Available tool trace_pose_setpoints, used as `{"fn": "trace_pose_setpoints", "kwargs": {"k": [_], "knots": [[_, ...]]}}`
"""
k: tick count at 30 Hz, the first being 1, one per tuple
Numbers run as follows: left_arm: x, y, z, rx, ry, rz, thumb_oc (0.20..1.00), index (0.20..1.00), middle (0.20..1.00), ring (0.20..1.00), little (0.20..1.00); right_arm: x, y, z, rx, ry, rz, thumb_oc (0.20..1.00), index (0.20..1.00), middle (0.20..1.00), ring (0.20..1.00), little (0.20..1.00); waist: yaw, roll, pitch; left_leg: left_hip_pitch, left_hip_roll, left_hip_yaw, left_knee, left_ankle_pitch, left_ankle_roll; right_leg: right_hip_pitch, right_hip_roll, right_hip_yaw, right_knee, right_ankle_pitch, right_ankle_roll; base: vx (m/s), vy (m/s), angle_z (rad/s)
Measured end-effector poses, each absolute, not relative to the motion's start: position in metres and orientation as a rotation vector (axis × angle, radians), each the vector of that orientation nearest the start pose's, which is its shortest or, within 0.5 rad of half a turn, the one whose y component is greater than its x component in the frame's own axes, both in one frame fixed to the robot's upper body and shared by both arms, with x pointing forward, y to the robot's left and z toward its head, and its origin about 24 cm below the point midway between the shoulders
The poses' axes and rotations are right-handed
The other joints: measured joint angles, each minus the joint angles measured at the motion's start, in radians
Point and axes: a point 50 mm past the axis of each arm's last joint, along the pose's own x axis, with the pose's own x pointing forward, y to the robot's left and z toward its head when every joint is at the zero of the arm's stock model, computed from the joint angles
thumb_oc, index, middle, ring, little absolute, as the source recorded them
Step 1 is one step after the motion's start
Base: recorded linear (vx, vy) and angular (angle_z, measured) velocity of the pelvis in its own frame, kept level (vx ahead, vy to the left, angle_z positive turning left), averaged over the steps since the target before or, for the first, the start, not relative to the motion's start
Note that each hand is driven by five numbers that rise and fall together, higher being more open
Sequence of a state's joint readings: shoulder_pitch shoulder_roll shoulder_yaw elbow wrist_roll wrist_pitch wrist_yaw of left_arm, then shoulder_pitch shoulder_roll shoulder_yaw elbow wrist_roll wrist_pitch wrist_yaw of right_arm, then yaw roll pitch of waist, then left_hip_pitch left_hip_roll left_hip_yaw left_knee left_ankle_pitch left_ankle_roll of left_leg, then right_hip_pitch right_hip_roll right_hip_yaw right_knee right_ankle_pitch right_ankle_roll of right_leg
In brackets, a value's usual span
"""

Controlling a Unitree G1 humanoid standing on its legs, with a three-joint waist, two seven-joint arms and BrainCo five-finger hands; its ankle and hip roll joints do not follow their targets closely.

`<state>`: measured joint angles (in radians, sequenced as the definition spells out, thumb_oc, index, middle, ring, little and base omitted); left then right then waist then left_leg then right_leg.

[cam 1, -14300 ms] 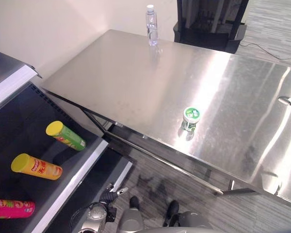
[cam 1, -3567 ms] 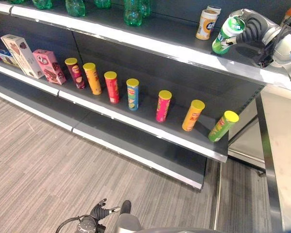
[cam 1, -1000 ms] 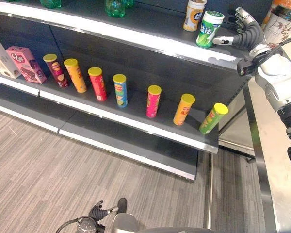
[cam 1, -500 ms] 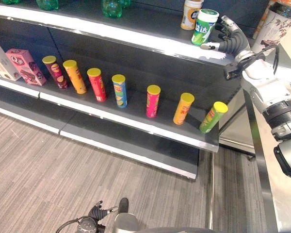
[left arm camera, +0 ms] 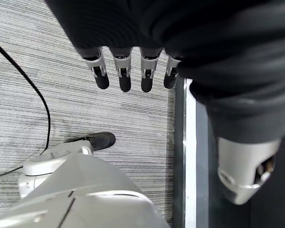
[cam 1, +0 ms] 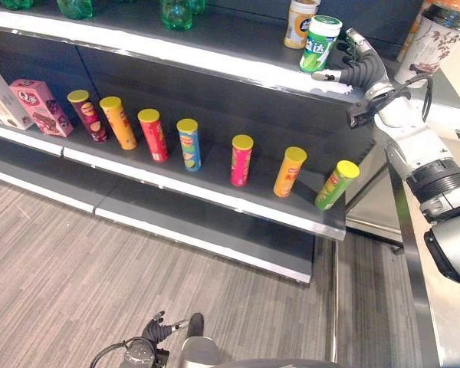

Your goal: Put the goods on the table back onto the shelves and tidy them up.

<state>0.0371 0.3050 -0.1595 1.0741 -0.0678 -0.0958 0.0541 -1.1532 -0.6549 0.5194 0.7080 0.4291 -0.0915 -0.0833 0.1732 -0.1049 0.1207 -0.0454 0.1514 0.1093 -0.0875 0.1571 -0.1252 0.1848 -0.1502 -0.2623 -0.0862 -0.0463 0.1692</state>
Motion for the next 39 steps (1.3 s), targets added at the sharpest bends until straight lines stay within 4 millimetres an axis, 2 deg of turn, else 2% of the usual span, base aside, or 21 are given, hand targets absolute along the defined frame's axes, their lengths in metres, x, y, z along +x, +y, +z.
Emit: {"fn": "trace_pose_setpoints", "kwargs": {"k": [6,17,30,39], "knots": [[0.116,0.249,-0.143,0.295,1.009,0.112,1.000,1.000,1.000,1.000,1.000,0.412,-0.173,0.272,-0.467,-0.376,0.017,1.000,1.000,1.000,1.000,1.000,0.015,0.009,-0.003,0.001,0.001,0.001,0.000,0.000,0.000,0.001,0.001,0.001,0.000,0.000,0.001,0.00,0.000,0.00],[0.100,0.247,-0.151,0.294,1.081,0.132,1.000,1.000,1.000,1.000,1.000,0.415,-0.171,0.269,-0.506,-0.355,-0.003,1.000,1.000,1.000,1.000,1.000,0.027,0.011,-0.016,-0.004,-0.001,-0.014,0.000,0.001,0.000,0.005,0.002,-0.018,0.000,0.000,0.001,0.01,-0.001,0.03],[0.091,0.251,-0.153,0.297,1.123,0.151,1.000,1.000,1.000,1.000,1.000,0.416,-0.165,0.266,-0.517,-0.352,0.009,1.000,1.000,1.000,1.000,1.000,0.030,0.006,-0.024,-0.004,-0.003,-0.019,0.000,0.002,0.000,0.010,0.002,-0.024,0.000,0.000,0.000,0.00,0.000,0.01],[0.091,0.251,-0.153,0.298,1.123,0.152,1.000,1.000,1.000,1.000,1.000,0.421,-0.167,0.252,-0.510,-0.293,-0.016,1.000,1.000,1.000,1.000,1.000,0.043,0.005,-0.050,-0.005,-0.003,-0.021,0.000,0.001,0.000,0.011,0.002,-0.026,0.000,0.000,0.001,0.00,0.000,0.00]]}}
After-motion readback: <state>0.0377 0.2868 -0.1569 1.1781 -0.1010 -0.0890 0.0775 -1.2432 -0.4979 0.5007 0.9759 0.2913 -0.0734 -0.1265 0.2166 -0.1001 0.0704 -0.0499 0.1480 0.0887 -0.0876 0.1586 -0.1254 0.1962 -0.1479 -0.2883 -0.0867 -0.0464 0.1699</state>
